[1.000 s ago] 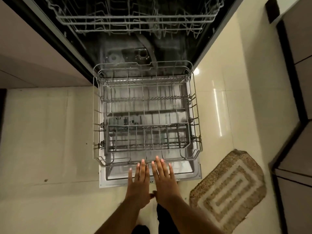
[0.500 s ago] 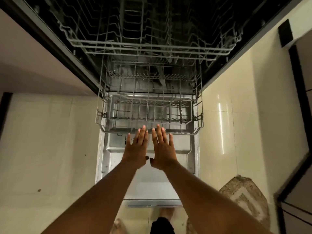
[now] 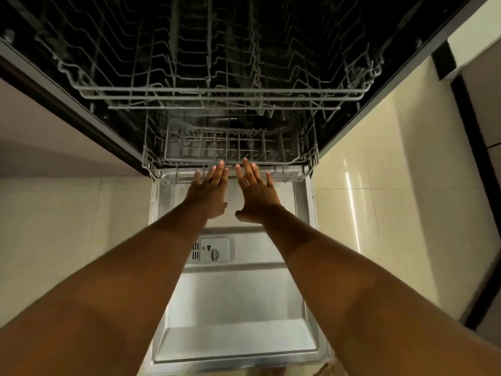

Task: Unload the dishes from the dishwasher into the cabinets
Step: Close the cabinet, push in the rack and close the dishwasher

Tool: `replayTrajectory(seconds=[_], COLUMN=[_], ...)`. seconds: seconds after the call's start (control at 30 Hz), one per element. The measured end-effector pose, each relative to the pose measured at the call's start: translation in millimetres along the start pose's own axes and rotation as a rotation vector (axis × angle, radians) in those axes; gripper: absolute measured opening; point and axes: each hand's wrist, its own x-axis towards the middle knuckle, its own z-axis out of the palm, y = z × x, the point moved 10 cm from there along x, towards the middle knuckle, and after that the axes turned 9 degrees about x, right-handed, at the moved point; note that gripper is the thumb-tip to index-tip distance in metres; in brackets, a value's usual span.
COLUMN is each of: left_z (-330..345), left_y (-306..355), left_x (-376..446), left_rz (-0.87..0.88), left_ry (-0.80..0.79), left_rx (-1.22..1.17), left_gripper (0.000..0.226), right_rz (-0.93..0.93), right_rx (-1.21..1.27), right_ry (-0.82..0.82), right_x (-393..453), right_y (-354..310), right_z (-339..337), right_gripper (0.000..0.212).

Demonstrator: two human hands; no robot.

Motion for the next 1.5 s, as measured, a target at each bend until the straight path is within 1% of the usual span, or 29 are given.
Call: replayTrajectory(seconds=[0.07, 0.2, 0.27, 0.33, 0.4, 0.43, 0.47, 0.5, 0.53, 0.63, 0.7, 0.77, 0.9, 0.97, 1.1, 1.2, 1.3, 1.33, 1.4, 1.5], left_z=[-12, -33, -41, -46, -42, -36, -26, -14, -1, 52, 86, 117, 184, 209, 242, 254, 261, 265, 278, 300], left_y=[-7, -16, -22, -34, -37, -35, -32, -27, -22, 1, 17, 33, 72, 89, 113, 122, 124, 124, 124, 125], left_x=[16, 41, 51, 50, 37, 27, 14, 1, -12, -54, -81, -110, -184, -220, -286, -326, -357, -367, -389, -417], left_rz=[-0.028, -0.097, -0.128, -0.174, -0.183, -0.180, -0.177, -0.172, -0.163, -0.116, -0.093, -0.092, -0.061, -0.043, -0.032, -0.015, -0.019, -0.035, -0.104, -0.311], left_ry=[-0.005, -0.026, -0.006, 0.049, 0.096, 0.123, 0.140, 0.139, 0.131, 0.078, 0.072, 0.043, -0.138, -0.198, -0.269, -0.295, -0.311, -0.322, -0.359, -0.399], left_rx=[0.056, 0.033, -0.015, -0.071, -0.161, -0.214, -0.261, -0.301, -0.326, -0.372, -0.394, -0.411, -0.420, -0.416, -0.400, -0.396, -0.420, -0.462, -0.616, -0.962], left_gripper=[0.089, 0.088, 0.082, 0.073, 0.069, 0.068, 0.066, 0.065, 0.064, 0.064, 0.064, 0.064, 0.065, 0.065, 0.064, 0.062, 0.060, 0.059, 0.059, 0.064], right_rz=[0.016, 0.036, 0.064, 0.085, 0.076, 0.063, 0.054, 0.058, 0.082, 0.184, 0.196, 0.212, 0.246, 0.278, 0.331, 0.477, 0.716, 0.785, 0.906, 1.084], right_rx=[0.021, -0.001, -0.037, -0.042, -0.064, -0.080, -0.074, -0.036, 0.026, 0.157, 0.195, 0.222, 0.199, 0.213, 0.250, 0.421, 0.682, 0.786, 0.982, 1.235], right_ry=[-0.005, -0.021, -0.036, -0.065, -0.027, 0.039, 0.109, 0.144, 0.132, -0.017, -0.065, -0.123, -0.225, -0.253, -0.296, -0.272, -0.206, -0.183, -0.156, -0.075], right_x=[15, 43, 62, 77, 71, 60, 42, 20, -5, -91, -140, -180, -242, -264, -305, -344, -386, -400, -429, -462], right_y=[1, 7, 12, 10, 6, 5, 6, 10, 15, 23, 21, 14, -11, -21, -43, -47, -43, -44, -46, -44], right_z=[-11, -38, -59, -72, -69, -63, -50, -30, -4, 88, 127, 153, 194, 211, 231, 244, 256, 257, 270, 291], right_gripper=[0.123, 0.116, 0.113, 0.108, 0.105, 0.105, 0.103, 0.100, 0.094, 0.080, 0.074, 0.068, 0.063, 0.062, 0.061, 0.052, 0.044, 0.042, 0.041, 0.046])
